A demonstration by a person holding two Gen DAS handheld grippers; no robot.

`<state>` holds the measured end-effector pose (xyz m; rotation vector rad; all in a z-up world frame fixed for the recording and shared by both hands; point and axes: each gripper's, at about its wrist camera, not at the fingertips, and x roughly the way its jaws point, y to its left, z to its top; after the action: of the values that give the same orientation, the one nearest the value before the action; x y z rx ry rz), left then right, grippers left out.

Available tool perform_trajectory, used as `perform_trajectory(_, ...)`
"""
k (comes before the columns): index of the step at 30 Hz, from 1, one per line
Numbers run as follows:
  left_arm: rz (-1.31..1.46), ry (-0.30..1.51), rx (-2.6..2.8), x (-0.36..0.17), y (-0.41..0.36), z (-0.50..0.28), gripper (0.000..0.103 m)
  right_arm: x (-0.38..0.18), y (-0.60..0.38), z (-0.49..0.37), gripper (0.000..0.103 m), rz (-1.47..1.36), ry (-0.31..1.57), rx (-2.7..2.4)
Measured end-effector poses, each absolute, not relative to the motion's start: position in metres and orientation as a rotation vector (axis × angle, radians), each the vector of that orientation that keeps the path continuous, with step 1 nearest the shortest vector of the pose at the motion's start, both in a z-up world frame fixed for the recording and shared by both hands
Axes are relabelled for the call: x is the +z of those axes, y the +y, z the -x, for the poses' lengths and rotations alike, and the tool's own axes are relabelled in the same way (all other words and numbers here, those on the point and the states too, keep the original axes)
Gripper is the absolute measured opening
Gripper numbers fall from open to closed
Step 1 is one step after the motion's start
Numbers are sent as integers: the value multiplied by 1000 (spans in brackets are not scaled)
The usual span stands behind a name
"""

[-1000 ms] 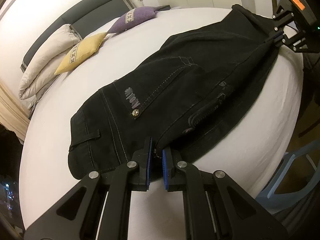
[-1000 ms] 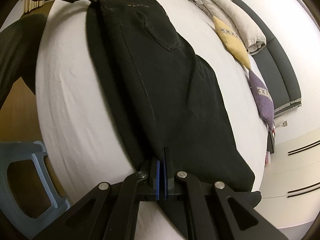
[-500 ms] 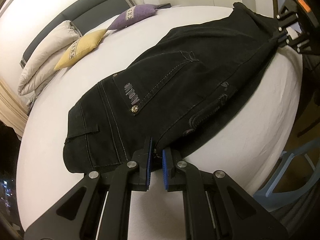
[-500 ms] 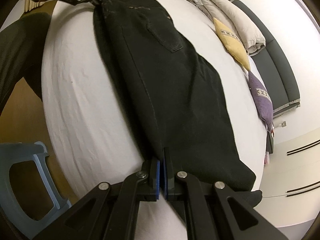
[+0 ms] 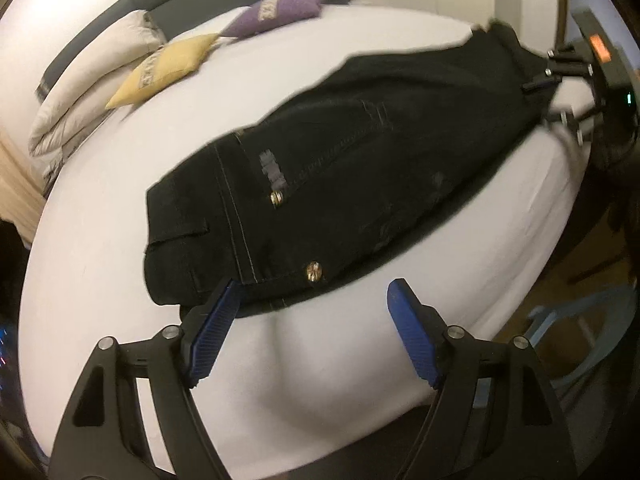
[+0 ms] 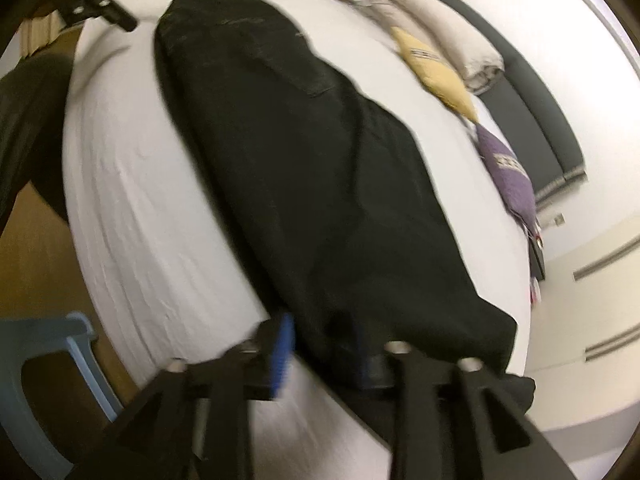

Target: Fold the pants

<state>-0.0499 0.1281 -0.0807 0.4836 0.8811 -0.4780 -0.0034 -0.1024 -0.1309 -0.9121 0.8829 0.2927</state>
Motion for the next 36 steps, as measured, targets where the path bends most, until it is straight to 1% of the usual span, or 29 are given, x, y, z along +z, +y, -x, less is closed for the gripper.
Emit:
perform_trajectory(1,-458,866,-474,-74,125,47,76,-126,-108,5,67,876,881,285)
perform_trajectory(2,-430,845,-472,-67,121,42,76,-121,-113,7,73,828,891,297)
perform_trajectory(3,-409,827,-469,-63,113,36,76,-115,-119,9,75,773,898,300)
perform_trajectory(6,-359,816,-451,-62,92,7,76,-98,-139,15,75,635,917,278)
perform_trajectory(8,-359,856,-441,-75,76,-15,76,-81,-167,14,75,447,933,245)
perform_trajectory(11,-373,955,-415,-106,63,-38,76,-58,-238,2,75,89,942,132)
perform_trajectory(13,-339,999,-400,-122,63,-47,76,-53,-302,-5,75,-232,941,59)
perform_trajectory(16,-261,998,-383,-123,69,-53,76,-62,-396,-5,75,-680,844,-23)
perform_trajectory(20,-234,1013,-368,-125,71,-64,76,-102,-472,-7,75,-1075,724,-85)
perform_trajectory(23,-245,1021,-359,-124,68,-68,76,-131,-493,-10,75,-1253,683,-122)
perform_trajectory(29,-251,1027,-339,-133,57,-70,77,-135,-494,-41,74,-1245,705,-56)
perform_trajectory(30,-252,1027,-334,-135,57,-69,77,-137,-499,-44,72,-1262,696,-54)
perform_trajectory(32,-253,1027,-329,-136,53,-69,77,-142,-500,-50,61,-1309,677,-46)
perform_trajectory(33,-253,1026,-327,-136,51,-65,77,-142,-500,-52,45,-1315,678,-40)
perform_trajectory(34,-254,1025,-327,-139,51,-61,77,-141,-498,-54,25,-1295,695,-52)
perform_trajectory(36,-256,1025,-325,-140,50,-60,77,-134,-493,-56,13,-1236,715,-71)
